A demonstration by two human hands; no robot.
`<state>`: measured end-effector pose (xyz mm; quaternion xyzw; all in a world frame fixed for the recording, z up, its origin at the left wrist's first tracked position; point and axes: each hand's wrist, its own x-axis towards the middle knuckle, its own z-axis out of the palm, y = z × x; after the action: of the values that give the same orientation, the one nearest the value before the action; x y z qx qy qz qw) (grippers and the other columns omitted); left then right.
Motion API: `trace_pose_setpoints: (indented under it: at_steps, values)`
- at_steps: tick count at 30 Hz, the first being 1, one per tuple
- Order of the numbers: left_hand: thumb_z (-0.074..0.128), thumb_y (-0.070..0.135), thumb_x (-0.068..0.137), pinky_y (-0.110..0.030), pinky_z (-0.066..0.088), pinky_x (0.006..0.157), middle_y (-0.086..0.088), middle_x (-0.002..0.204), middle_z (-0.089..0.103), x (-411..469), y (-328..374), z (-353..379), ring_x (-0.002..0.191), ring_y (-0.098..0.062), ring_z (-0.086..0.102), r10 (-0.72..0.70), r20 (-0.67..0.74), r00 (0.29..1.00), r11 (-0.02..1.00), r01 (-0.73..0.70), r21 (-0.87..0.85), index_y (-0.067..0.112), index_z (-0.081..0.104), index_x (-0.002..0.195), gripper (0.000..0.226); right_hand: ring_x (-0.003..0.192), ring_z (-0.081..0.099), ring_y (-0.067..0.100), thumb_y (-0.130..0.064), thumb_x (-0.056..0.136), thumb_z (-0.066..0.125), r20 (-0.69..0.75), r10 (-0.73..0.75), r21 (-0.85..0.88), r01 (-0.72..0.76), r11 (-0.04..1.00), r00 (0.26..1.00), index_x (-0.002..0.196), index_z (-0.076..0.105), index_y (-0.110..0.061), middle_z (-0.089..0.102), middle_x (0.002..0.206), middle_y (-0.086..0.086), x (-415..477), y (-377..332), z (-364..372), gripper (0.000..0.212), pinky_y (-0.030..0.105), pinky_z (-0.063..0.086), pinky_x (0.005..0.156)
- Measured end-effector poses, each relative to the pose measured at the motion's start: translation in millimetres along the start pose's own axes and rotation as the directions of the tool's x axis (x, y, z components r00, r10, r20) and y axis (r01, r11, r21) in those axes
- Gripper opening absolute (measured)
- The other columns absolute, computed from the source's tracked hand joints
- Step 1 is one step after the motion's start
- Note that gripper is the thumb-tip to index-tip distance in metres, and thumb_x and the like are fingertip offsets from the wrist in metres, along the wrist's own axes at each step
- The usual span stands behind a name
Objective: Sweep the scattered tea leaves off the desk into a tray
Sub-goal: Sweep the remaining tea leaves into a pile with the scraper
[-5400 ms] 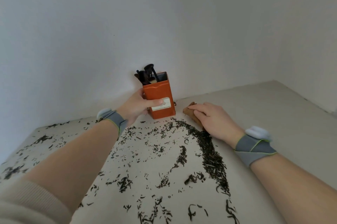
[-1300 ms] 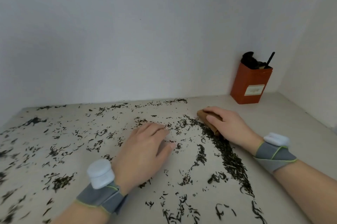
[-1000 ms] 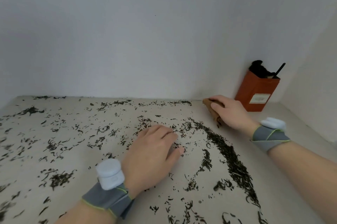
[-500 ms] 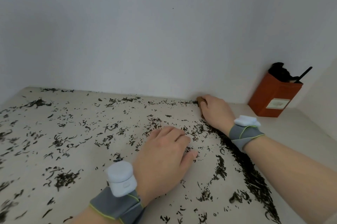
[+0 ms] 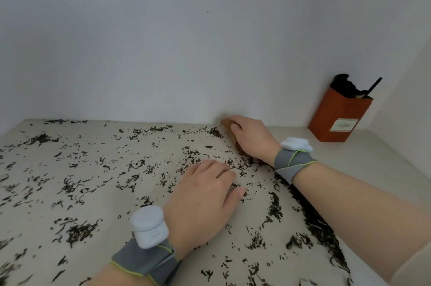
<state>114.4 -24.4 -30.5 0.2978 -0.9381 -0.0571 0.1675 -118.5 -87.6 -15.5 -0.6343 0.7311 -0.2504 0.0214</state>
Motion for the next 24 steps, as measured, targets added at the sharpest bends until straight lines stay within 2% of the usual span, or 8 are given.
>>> trace_pose_setpoints:
  at_steps: [2,5,8,13,17,21,24]
  values:
    - [0.022,0.059,0.105,-0.031,0.024,0.12,0.019,0.143,0.05,0.0,0.1,0.3,0.139,-0.005,0.033,-0.001,-0.002,1.0,1.0,0.001,-0.004,0.033,0.057,0.137,0.055,0.106,0.061,0.024,-0.028,0.106,0.039,-0.045,0.053,0.074,-0.05,0.996,0.998,0.131,0.062,-0.023,0.07,0.117,0.002,-4.8,10.0,-15.4,0.035,0.036,0.049,0.091]
    - [0.023,0.059,0.105,-0.028,0.024,0.12,0.02,0.143,0.05,-0.4,-0.4,0.7,0.139,-0.004,0.034,-0.006,-0.004,1.0,1.0,0.006,-0.01,0.033,0.058,0.138,0.054,0.103,0.059,0.02,-0.028,0.106,0.04,-0.068,0.099,0.092,-0.093,0.991,0.993,0.13,0.063,-0.027,0.069,0.114,-0.002,-15.7,34.3,-41.2,0.033,0.03,0.042,0.083]
    - [0.025,0.059,0.105,-0.028,0.025,0.12,0.02,0.143,0.051,-0.8,-2.2,1.0,0.139,-0.003,0.034,-0.014,-0.007,1.0,1.0,0.014,-0.011,0.033,0.058,0.139,0.054,0.105,0.06,0.023,-0.027,0.106,0.042,-0.063,0.131,0.047,-0.128,0.991,0.989,0.128,0.064,-0.024,0.069,0.114,0.0,-27.9,63.0,-64.1,0.03,0.032,0.043,0.086]
    - [0.03,0.057,0.105,-0.03,0.027,0.12,0.017,0.143,0.053,-1.4,-1.0,-0.1,0.139,-0.006,0.037,-0.019,-0.012,1.0,1.0,0.019,-0.023,0.031,0.059,0.139,0.052,0.113,0.06,0.033,-0.03,0.107,0.041,-0.065,0.231,-0.106,-0.237,0.966,0.971,0.137,0.06,-0.023,0.068,0.124,0.007,-46.5,99.2,-72.4,0.036,0.037,0.048,0.09]
    - [0.026,0.058,0.105,-0.029,0.025,0.12,0.019,0.144,0.051,-1.9,-1.2,-0.2,0.14,-0.004,0.035,-0.02,-0.011,1.0,1.0,0.02,-0.01,0.033,0.057,0.141,0.054,0.104,0.062,0.031,-0.029,0.107,0.037,-0.051,0.153,-0.254,-0.161,0.954,0.987,0.136,0.057,-0.018,0.069,0.118,0.011,-48.2,92.5,-42.9,0.037,0.035,0.045,0.083]
    - [0.025,0.057,0.105,-0.027,0.023,0.12,0.018,0.145,0.05,-1.0,-1.3,-0.5,0.14,-0.004,0.034,-0.018,-0.011,1.0,1.0,0.018,-0.006,0.033,0.056,0.141,0.054,0.097,0.061,0.033,-0.032,0.107,0.034,0.001,0.053,-0.246,-0.051,0.968,0.999,0.128,0.054,-0.016,0.067,0.111,0.012,-34.4,57.9,-17.6,0.034,0.042,0.049,0.081]
    - [0.024,0.057,0.105,-0.029,0.024,0.12,0.018,0.145,0.05,-0.8,-1.6,-0.9,0.14,-0.005,0.034,-0.022,-0.011,1.0,1.0,0.021,-0.004,0.033,0.056,0.141,0.054,0.091,0.059,0.03,-0.035,0.107,0.033,0.051,-0.014,-0.241,0.026,0.97,0.999,0.124,0.051,-0.017,0.064,0.105,0.009,-25.2,30.2,-3.0,0.031,0.04,0.046,0.075]
